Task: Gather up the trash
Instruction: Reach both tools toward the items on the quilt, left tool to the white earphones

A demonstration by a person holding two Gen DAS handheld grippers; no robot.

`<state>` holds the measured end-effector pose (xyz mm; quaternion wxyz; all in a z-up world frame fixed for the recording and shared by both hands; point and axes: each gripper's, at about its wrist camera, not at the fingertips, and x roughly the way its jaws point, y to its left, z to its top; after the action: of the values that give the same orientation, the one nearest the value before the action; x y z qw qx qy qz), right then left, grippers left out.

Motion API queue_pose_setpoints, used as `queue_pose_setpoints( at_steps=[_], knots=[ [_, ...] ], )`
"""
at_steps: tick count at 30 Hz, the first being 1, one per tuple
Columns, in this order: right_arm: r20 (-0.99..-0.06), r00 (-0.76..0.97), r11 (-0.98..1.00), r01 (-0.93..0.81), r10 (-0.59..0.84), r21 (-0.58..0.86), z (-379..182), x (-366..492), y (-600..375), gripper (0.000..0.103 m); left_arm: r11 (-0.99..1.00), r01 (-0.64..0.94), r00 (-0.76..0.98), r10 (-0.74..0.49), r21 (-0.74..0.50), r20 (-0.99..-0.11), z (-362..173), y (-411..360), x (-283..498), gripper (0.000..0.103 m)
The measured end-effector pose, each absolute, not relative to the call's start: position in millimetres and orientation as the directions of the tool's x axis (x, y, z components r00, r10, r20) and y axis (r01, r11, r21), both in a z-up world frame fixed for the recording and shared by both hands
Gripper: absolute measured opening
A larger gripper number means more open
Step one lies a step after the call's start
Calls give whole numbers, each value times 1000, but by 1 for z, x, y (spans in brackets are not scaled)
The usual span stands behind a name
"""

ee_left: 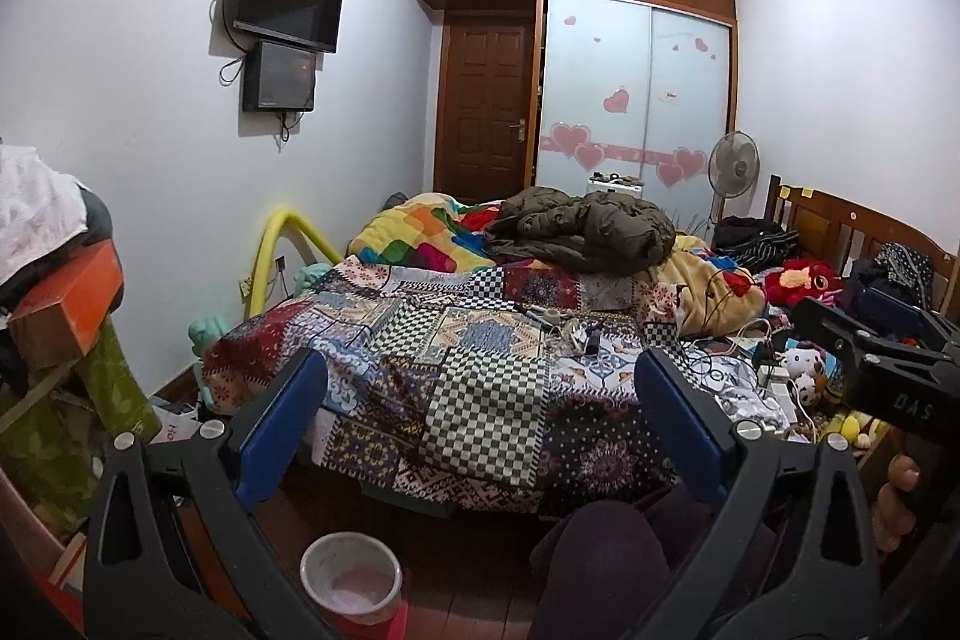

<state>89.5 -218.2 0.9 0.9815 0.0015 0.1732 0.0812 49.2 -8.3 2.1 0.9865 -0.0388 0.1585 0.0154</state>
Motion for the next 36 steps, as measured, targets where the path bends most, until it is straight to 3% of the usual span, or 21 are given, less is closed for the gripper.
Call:
queue_pose_setpoints(
  at_steps=[12,19,25,30,36],
  knots=[
    [-417,908,999,-32,36,16,-7,191,-258,103,996,-30,929,-1,-78,-371,-18,-32,186,103],
    [-476,880,1000,-13,15,8,-19,253,-275,103,994,42,902,-81,-101,-425,-30,-54,277,102],
    [-535,845,1000,19,-7,17,-41,311,-288,103,987,99,880,-145,-124,-452,-47,-70,349,102],
    [-590,807,999,29,-11,21,-70,359,-293,103,992,96,872,-126,-86,-474,-75,-83,405,102],
    [-656,755,999,21,13,44,-110,414,-297,103,989,121,834,-145,-80,-533,-117,-96,469,96]
  ],
)
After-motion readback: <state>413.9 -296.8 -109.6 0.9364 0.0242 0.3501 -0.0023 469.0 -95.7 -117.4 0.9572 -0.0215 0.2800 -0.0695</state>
